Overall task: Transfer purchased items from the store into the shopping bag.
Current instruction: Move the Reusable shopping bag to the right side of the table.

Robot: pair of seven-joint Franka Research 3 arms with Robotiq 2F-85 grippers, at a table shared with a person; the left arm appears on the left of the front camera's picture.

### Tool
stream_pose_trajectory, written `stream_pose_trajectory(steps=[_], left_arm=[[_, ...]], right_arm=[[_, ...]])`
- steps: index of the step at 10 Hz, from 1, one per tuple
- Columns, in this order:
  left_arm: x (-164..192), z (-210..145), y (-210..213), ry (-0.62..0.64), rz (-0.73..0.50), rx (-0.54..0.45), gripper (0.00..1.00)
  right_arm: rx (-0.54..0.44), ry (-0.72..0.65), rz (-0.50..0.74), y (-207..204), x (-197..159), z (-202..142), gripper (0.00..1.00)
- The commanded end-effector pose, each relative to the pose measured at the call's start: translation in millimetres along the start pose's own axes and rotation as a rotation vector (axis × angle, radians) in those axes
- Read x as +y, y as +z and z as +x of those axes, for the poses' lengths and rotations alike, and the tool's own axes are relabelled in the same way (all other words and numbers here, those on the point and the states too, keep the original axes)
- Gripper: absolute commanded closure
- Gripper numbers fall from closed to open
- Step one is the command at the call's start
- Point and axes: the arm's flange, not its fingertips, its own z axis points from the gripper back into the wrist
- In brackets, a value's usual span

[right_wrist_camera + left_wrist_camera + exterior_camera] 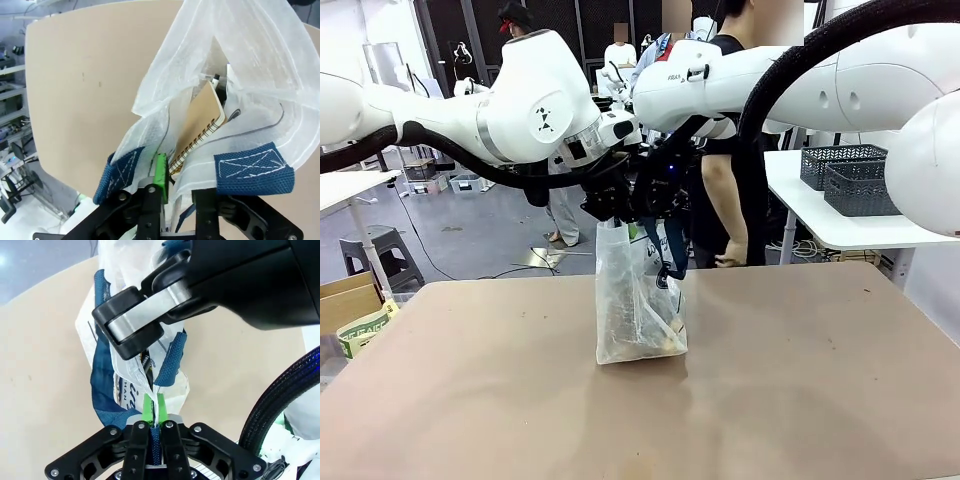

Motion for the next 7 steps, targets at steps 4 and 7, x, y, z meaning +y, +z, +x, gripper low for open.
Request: stream_pose_trajectory(steps=[4,7], left_arm=[[0,0,2,0.001,-0.012,0.000,1.00],[0,0,2,0.001,-0.012,0.000,1.00]], right_arm=[[-0.053,0.003,0.078,20,-14,0,0.00],[-0.096,-0.003,0.101,40,-28,-8,0.00]])
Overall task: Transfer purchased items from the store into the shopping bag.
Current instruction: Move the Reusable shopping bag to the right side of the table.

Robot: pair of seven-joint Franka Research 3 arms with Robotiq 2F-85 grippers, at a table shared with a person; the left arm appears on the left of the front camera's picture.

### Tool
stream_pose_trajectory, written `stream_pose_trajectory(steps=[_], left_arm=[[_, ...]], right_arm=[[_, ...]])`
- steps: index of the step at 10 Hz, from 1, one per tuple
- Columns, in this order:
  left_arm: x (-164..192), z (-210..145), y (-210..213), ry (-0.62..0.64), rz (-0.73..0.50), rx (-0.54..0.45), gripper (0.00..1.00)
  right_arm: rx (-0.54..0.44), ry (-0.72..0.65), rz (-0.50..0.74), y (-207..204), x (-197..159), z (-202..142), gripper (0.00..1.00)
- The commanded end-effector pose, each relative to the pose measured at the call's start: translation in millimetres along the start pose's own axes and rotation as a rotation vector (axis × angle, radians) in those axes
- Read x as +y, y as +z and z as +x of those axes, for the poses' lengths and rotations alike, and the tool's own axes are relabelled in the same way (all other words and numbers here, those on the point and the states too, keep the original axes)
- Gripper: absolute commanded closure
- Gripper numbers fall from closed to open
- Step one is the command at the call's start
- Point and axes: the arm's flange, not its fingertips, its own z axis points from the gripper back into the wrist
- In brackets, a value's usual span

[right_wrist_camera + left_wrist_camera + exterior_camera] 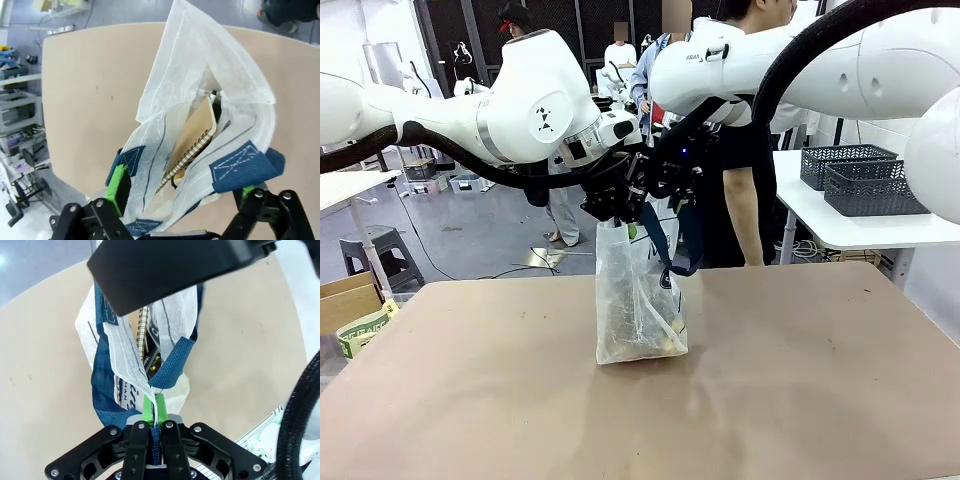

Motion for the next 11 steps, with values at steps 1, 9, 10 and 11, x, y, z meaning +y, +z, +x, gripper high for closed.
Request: stream_pose_trajectory(steps=[1,9,10,11], left_arm=[[0,0,2,0.001,-0.012,0.000,1.00],[0,0,2,0.001,-0.012,0.000,1.00],[0,0,2,0.001,-0.012,0.000,1.00],[0,0,2,0.001,-0.012,0.000,1.00]], right_arm=[[-0.033,0.016,0.064,13,-15,-19,0.00],[-0.007,0.429,0.202,78,-100,-84,0.00],[0.004,0.533,0.221,86,-114,-98,0.00],[0.002,0.631,0.205,91,-125,-111,0.00]])
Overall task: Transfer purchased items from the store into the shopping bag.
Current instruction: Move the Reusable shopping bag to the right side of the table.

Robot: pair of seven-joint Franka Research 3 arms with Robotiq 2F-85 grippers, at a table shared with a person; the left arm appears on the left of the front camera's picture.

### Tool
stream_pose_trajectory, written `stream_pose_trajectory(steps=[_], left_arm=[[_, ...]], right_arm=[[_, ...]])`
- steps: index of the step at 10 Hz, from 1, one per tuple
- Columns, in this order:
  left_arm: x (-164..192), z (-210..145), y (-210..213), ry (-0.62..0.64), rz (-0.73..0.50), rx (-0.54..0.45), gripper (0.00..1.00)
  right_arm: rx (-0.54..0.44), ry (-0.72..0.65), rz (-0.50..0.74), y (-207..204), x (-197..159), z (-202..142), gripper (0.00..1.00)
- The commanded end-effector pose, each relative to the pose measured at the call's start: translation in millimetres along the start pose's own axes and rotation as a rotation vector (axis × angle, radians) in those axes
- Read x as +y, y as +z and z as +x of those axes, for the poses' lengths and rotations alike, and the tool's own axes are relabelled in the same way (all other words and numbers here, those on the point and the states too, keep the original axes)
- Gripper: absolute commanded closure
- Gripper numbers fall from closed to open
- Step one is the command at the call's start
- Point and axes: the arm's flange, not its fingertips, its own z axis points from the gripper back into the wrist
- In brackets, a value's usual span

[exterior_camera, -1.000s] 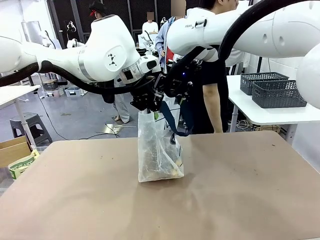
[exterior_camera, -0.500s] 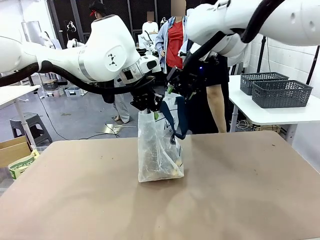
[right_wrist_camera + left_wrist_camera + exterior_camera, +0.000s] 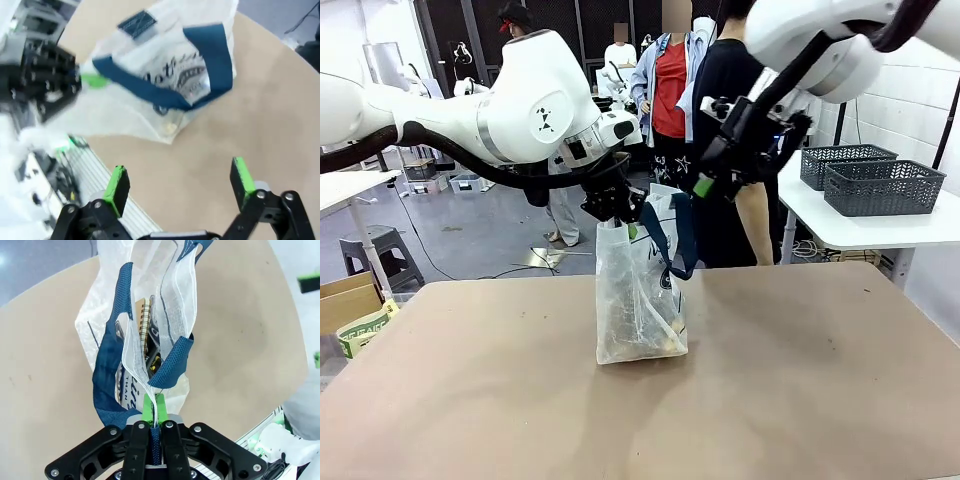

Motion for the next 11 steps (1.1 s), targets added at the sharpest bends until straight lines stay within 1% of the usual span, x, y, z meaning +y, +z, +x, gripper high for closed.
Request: stream_pose_trajectory(steps=[1,3,5,6,11], left_arm=[[0,0,2,0.002,-0.012,-0.001,1.00],[0,0,2,0.002,-0.012,-0.001,1.00],[0,0,2,0.002,-0.012,-0.001,1.00],[0,0,2,0.002,-0.012,-0.001,1.00],[0,0,2,0.002,-0.012,-0.001,1.00]], right_arm=[[-0.046,0.149,0.010,8,-5,-42,0.00],[-0.147,0.234,0.010,14,-17,-67,0.00],[-0.141,0.281,-0.002,11,-17,-74,0.00],[-0.094,0.226,-0.017,25,-20,-59,0.00],[-0.094,0.226,-0.017,25,-20,-59,0.00]])
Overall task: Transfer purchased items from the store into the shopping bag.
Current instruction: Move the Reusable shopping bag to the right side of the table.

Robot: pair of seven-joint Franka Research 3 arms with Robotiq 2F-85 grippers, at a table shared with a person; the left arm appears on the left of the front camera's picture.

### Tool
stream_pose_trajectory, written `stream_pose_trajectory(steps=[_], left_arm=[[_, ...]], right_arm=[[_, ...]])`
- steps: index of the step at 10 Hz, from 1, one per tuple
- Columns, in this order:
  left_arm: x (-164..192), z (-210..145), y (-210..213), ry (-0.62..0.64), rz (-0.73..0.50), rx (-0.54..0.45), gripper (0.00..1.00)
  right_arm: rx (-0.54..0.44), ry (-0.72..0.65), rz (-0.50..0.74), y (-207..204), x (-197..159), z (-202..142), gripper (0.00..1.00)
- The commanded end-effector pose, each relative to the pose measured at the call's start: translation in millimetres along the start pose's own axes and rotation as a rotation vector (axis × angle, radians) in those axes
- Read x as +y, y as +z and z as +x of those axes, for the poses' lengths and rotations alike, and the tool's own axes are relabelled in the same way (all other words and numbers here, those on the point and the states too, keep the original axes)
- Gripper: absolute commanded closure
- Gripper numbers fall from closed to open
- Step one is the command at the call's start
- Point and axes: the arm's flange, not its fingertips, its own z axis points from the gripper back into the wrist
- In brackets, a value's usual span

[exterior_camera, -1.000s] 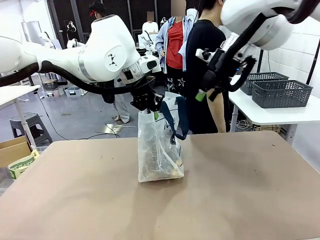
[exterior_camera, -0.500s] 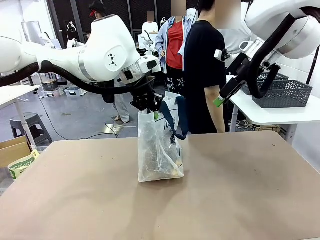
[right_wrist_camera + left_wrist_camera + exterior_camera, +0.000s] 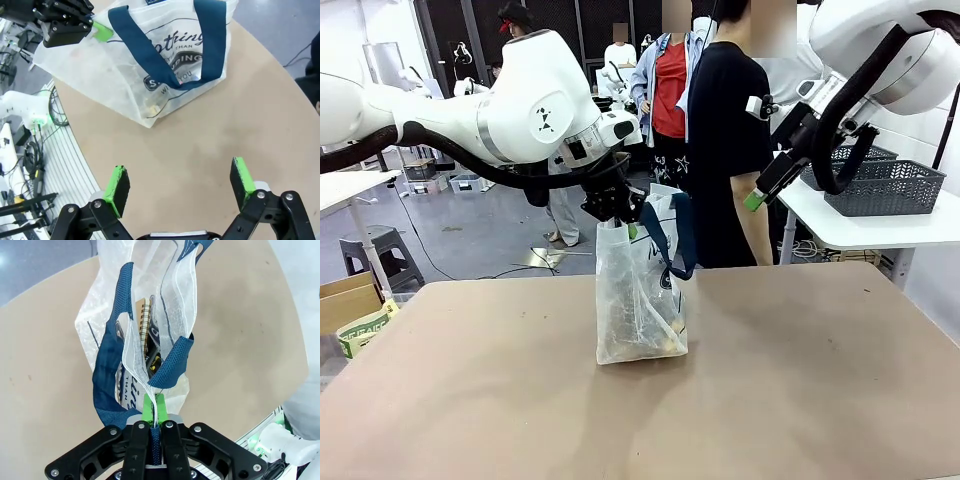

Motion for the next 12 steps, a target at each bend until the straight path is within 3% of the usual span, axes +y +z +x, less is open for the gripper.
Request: stream_pose_trajectory(steps=[1,6,8,12], left_arm=[[0,0,2,0.002,-0.012,-0.001,1.00],[0,0,0,0.000,0.000,0.000,1.00],[2,7,16,0.061,-0.006,0.089,1.00],[16,9,54,0.148,0.107,0.101,1.00]], right_arm=[[0.015,-0.015,0.000,1,-2,4,0.00],[0.015,-0.015,0.000,1,-2,4,0.00],[0.015,-0.015,0.000,1,-2,4,0.00],[0.015,-0.015,0.000,1,-2,4,0.00]])
